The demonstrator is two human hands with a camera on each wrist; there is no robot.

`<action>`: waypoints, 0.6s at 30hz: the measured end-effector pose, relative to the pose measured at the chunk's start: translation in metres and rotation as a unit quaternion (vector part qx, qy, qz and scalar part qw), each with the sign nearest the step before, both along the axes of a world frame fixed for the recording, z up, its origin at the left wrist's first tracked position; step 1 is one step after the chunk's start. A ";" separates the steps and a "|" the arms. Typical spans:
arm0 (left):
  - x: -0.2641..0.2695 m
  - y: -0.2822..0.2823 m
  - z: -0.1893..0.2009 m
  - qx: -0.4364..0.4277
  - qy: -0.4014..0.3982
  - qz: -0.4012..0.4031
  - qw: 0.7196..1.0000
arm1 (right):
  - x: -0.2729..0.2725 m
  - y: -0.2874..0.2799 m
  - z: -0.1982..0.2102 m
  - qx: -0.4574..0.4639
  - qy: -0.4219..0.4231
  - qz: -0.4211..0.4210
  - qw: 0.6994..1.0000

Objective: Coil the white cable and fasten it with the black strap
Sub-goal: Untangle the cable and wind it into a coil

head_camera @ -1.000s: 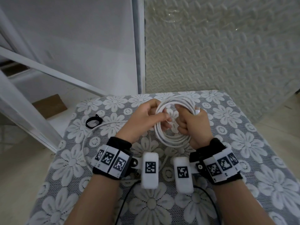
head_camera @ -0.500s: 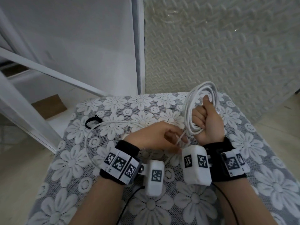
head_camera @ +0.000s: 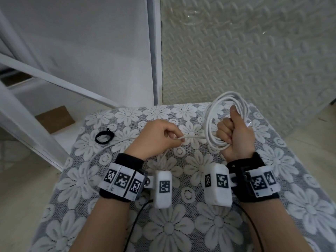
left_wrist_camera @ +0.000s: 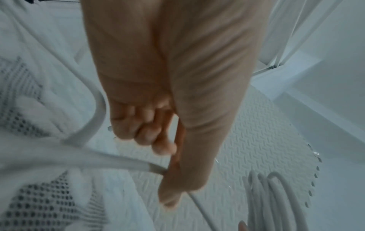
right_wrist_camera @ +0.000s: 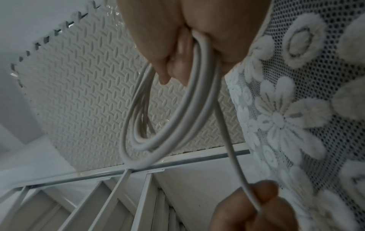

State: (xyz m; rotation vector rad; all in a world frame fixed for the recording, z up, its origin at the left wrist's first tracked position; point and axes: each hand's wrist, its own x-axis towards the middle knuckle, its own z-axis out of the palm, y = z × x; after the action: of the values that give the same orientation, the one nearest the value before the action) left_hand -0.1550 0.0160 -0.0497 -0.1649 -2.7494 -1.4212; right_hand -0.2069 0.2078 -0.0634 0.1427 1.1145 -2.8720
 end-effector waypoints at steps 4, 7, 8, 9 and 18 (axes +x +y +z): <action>-0.001 0.001 0.001 0.011 0.032 0.063 0.997 | 0.000 -0.001 0.001 0.003 -0.002 -0.004 1.000; 0.000 0.002 0.005 0.081 -0.008 0.087 0.993 | 0.001 0.000 0.002 0.011 -0.003 0.002 1.000; 0.000 0.003 0.005 0.104 -0.015 0.087 0.991 | 0.002 0.000 0.002 0.019 -0.004 0.008 1.000; -0.001 0.003 0.004 0.109 -0.009 0.087 0.990 | 0.002 0.000 0.002 0.030 -0.005 0.014 0.999; -0.003 0.009 0.004 0.240 0.075 0.051 0.967 | 0.002 -0.007 0.000 0.086 -0.009 0.060 0.994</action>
State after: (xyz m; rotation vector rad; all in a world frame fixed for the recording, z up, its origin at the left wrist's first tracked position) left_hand -0.1581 0.0254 -0.0454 -0.1045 -2.1840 -1.8980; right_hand -0.2050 0.2004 -0.0637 0.1057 1.3184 -2.6643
